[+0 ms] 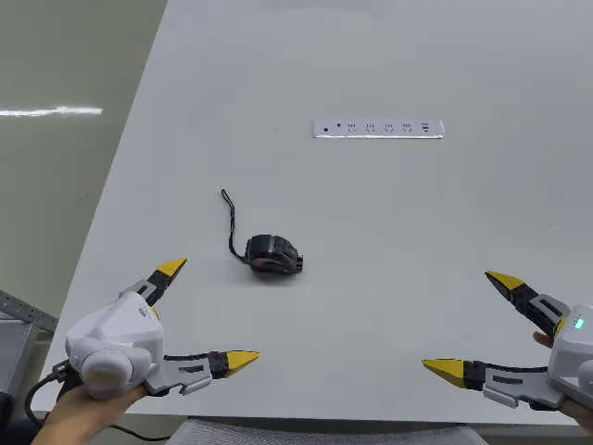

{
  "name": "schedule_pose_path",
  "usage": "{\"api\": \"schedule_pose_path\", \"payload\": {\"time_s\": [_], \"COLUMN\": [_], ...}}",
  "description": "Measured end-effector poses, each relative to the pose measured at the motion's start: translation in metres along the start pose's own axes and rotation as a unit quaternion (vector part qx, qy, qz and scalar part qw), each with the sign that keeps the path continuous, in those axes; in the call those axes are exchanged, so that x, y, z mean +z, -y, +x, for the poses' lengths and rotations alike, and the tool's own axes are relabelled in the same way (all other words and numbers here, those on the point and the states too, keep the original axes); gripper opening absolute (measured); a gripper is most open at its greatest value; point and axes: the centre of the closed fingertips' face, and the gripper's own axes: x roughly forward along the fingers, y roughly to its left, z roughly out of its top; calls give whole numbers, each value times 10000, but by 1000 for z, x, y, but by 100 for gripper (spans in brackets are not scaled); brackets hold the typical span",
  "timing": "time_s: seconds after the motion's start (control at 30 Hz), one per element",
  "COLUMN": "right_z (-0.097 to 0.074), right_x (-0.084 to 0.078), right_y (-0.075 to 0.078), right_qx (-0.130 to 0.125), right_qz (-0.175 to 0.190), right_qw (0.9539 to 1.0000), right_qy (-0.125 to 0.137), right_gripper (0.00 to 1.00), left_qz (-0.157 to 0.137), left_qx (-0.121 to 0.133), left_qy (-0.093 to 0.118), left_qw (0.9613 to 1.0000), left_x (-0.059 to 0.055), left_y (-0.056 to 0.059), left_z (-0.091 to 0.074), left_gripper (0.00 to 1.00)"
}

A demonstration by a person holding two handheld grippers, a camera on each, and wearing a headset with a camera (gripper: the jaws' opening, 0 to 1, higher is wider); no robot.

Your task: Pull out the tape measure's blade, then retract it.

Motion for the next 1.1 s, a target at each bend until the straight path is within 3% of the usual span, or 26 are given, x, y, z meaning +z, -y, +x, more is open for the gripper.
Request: {"api": "schedule_pose_path", "payload": {"time_s": [1.1], "right_z": [5], "right_x": [-4], "right_y": [4], "right_qx": [70], "right_qz": [-41], "right_qw": [9999], "right_qy": [-58], "right_gripper": [94], "left_qz": [57], "left_qx": [-90], "left_qy": [-29], "left_qw": [9999], "left_x": [-3], "left_y": [-2], "left_z": [9], "left_gripper": [98]}}
